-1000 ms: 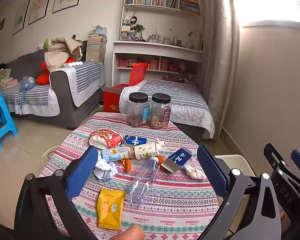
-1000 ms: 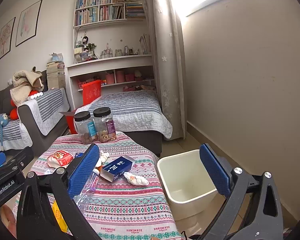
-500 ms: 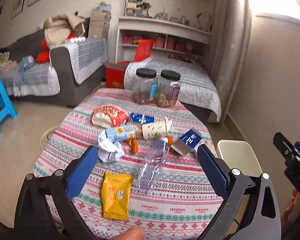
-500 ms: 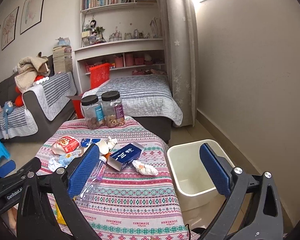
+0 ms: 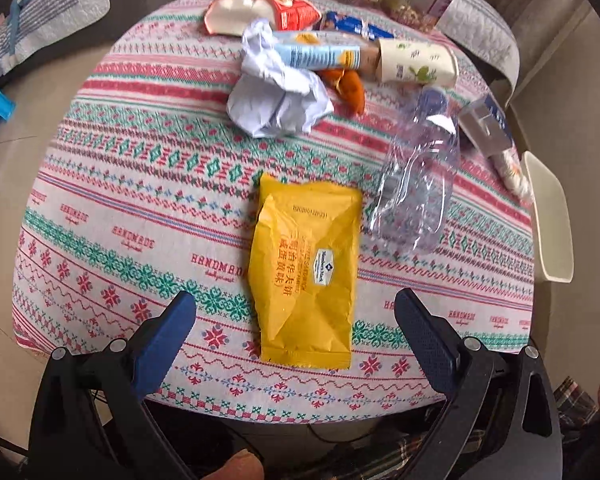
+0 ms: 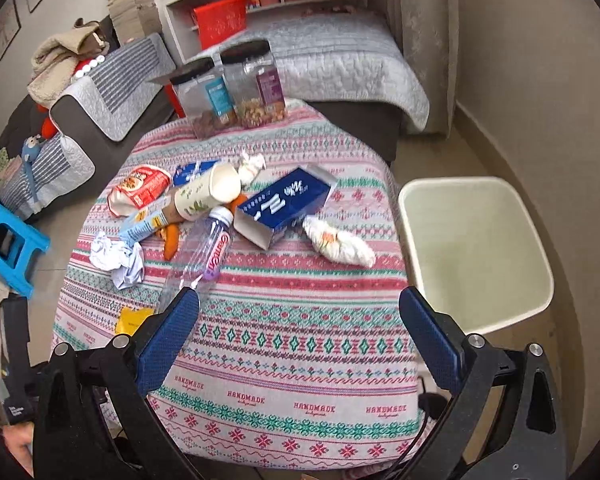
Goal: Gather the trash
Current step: 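Lower the left tool and grasp the yellow snack packet, then grasp the clear plastic bottle with the right tool while the left holds the packet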
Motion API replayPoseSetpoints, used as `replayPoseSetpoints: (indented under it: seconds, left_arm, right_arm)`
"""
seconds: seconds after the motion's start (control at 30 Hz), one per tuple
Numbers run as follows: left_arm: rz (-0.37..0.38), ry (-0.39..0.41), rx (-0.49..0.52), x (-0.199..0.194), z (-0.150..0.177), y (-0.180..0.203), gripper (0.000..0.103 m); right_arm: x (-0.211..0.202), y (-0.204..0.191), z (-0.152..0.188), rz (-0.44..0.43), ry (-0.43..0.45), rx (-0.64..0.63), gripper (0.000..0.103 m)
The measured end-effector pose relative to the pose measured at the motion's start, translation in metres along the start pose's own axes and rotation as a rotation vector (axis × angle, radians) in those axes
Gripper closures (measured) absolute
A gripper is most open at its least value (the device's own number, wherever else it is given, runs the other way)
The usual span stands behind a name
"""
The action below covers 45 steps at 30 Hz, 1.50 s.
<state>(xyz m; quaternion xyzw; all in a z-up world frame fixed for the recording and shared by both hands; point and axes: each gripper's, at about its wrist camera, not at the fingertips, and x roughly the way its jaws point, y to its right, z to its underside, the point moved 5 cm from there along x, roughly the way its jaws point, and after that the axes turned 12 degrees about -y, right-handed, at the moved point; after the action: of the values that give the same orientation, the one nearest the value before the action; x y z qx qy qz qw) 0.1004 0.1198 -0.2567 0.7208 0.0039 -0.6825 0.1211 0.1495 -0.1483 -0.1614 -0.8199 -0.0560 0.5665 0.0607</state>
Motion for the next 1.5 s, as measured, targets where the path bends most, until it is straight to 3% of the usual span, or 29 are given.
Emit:
replayPoseSetpoints:
  seconds: [0.1, 0.3, 0.37, 0.43, 0.5, 0.57, 0.67, 1.13, 1.3, 1.4, 1.5]
  left_arm:
    - [0.004, -0.036, 0.006, 0.019, -0.001, 0.003, 0.007]
    - [-0.043, -0.068, 0.031, 0.042, -0.008, 0.008, 0.008]
    - [-0.068, -0.096, 0.041, 0.054, -0.007, 0.009, 0.022]
    - [-0.115, -0.080, 0.065, 0.058, -0.006, 0.012, 0.027]
    - [-0.146, -0.061, 0.084, 0.059, -0.005, 0.012, 0.041]
    - [-0.132, -0.055, 0.080, 0.054, -0.005, 0.011, 0.057]
    - [-0.119, -0.034, 0.073, 0.042, -0.001, 0.007, 0.068]
    - [-0.161, 0.236, 0.024, -0.053, 0.021, -0.006, 0.072]
    - [-0.156, 0.271, -0.001, -0.059, -0.001, -0.012, 0.072]
    - [-0.144, 0.269, -0.022, -0.056, -0.003, -0.015, 0.072]
    - [-0.125, 0.273, -0.043, -0.059, -0.004, -0.017, 0.072]
  right_arm:
    - [0.031, 0.000, 0.004, -0.066, -0.123, 0.045, 0.007]
    - [0.048, -0.015, -0.010, -0.056, -0.150, 0.043, 0.007]
    - [0.053, -0.025, -0.012, -0.050, -0.161, 0.029, 0.007]
    - [0.061, -0.030, -0.015, -0.035, -0.175, 0.014, 0.007]
    - [0.070, -0.040, -0.017, -0.021, -0.187, -0.002, 0.007]
    - [0.078, -0.049, -0.019, -0.004, -0.193, -0.016, 0.007]
    - [0.087, -0.058, -0.022, 0.016, -0.191, -0.027, 0.007]
    - [0.123, -0.094, -0.030, 0.036, -0.207, -0.014, 0.007]
    - [0.141, -0.098, -0.034, 0.007, -0.231, 0.029, 0.008]
    - [0.146, -0.106, -0.036, -0.020, -0.224, 0.018, 0.014]
    - [0.148, -0.120, -0.035, -0.045, -0.215, -0.030, 0.035]
